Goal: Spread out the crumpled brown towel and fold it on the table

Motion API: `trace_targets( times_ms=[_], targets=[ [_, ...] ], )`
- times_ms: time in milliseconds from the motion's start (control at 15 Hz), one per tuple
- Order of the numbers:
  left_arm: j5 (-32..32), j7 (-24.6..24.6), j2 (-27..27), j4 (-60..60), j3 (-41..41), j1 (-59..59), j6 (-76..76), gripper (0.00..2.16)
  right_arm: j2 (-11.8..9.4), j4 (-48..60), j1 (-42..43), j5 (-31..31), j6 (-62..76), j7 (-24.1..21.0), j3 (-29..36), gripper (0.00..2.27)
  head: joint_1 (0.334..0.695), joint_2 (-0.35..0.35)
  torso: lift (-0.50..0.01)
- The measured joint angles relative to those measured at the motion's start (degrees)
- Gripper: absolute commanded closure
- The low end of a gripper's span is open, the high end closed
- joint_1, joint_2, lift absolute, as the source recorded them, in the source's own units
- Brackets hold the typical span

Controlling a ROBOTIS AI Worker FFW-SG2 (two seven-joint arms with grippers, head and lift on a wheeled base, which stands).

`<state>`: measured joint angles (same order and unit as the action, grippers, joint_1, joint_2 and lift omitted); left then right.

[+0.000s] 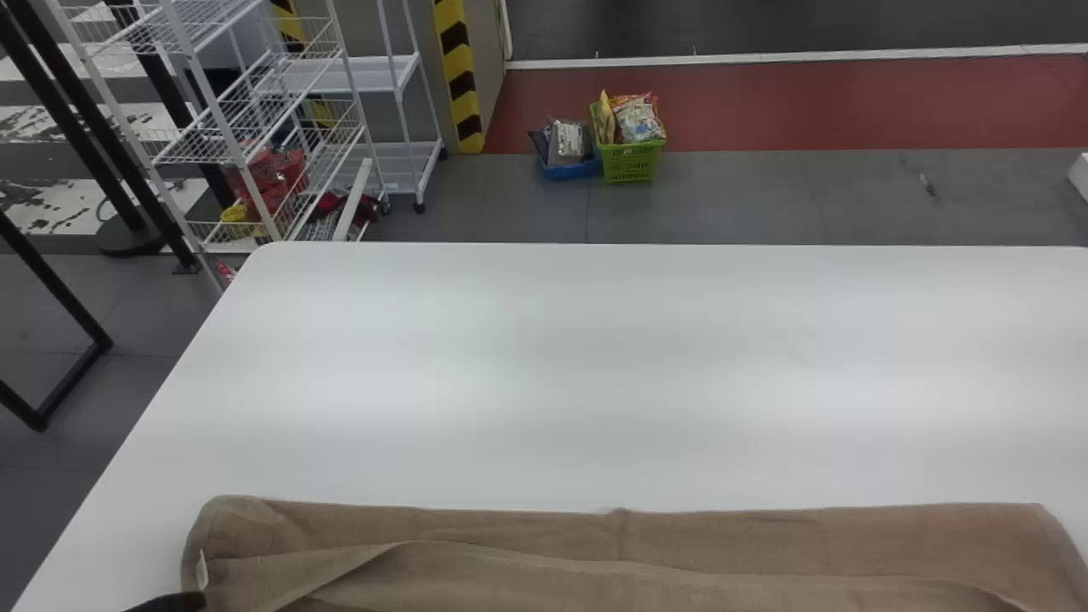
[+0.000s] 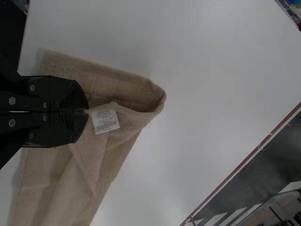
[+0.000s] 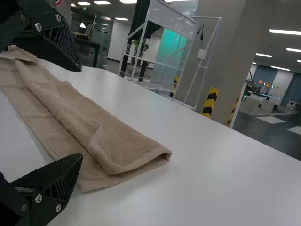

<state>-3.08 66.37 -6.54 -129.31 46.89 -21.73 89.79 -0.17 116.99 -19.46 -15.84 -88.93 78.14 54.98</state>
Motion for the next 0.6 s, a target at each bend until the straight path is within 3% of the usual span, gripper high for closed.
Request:
trace_targets(
  times_ms=[600],
  targets=[
    [1.1, 0.5, 0.0, 0.3, 1.0, -0.6, 0.0, 1.54, -0.1, 0.3, 1.0, 3.6, -0.7, 0.0, -1.1, 0.29, 0.695, 0.142, -0.127]
  ],
)
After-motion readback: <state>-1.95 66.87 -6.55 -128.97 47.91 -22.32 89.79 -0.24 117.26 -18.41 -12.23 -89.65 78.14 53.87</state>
